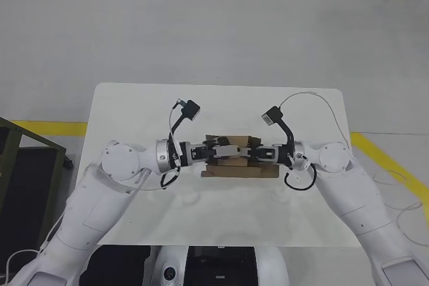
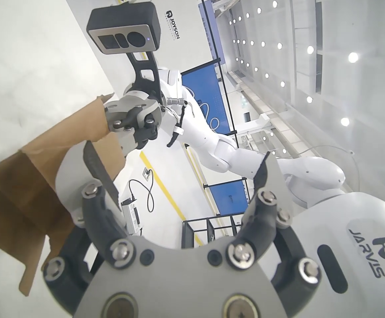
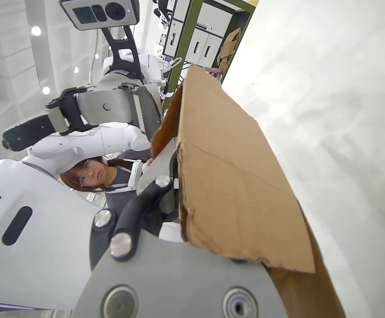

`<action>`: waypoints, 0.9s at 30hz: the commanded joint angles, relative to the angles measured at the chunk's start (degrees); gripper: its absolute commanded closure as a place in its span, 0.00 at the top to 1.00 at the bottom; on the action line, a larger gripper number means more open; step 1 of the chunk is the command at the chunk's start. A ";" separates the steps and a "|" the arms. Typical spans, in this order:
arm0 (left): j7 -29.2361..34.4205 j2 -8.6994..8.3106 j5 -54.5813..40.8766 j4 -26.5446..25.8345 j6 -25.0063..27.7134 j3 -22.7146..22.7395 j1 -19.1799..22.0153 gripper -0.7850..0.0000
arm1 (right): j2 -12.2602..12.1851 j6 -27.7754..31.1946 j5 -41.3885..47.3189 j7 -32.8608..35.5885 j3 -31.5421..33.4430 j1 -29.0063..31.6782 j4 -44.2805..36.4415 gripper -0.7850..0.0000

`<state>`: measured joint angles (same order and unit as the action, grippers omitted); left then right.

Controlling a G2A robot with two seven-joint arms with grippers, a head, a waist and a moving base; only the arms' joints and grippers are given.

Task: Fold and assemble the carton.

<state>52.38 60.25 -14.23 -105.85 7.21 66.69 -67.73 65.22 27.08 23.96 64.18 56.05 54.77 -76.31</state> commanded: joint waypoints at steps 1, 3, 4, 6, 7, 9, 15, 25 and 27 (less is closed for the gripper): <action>-0.01 0.05 0.32 -0.01 -0.34 -0.42 0.16 1.00 | -0.02 0.02 0.16 0.16 0.11 0.10 -0.23 0.00; -0.04 0.08 0.43 -0.07 -0.57 -0.65 0.27 1.00 | -0.05 -0.05 0.28 0.32 0.27 0.19 -0.37 0.00; -0.09 0.09 0.45 -0.10 -0.62 -0.70 0.30 1.00 | -0.07 -0.10 0.29 0.39 0.35 0.24 -0.43 0.00; -0.19 0.11 0.17 -0.12 -0.47 -0.62 0.37 1.00 | -0.11 -0.13 0.35 0.43 0.56 0.36 -0.48 0.00; -0.31 0.11 -0.19 -0.13 -0.24 -0.43 0.34 1.00 | -0.14 -0.10 0.42 0.39 0.71 0.45 -0.43 0.00; -0.67 0.06 -1.02 -0.27 0.41 0.28 0.03 1.00 | -0.19 0.05 0.77 0.33 1.09 0.65 -0.21 0.00; -2.06 -0.32 -3.76 -1.01 2.54 3.87 -2.53 1.00 | -0.50 0.56 1.75 0.53 2.62 1.25 0.06 0.00; -2.77 -0.58 -3.50 0.89 1.93 5.57 -3.84 1.00 | -0.92 0.73 2.64 1.63 4.12 2.60 -1.42 0.00; -3.12 -0.52 -3.38 1.64 1.79 5.33 -3.48 1.00 | -0.95 0.80 2.72 1.98 4.15 2.76 -1.89 0.00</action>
<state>49.46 59.70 -17.64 -104.60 9.06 72.16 -71.41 64.28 27.84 26.63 65.98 60.20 57.46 -78.00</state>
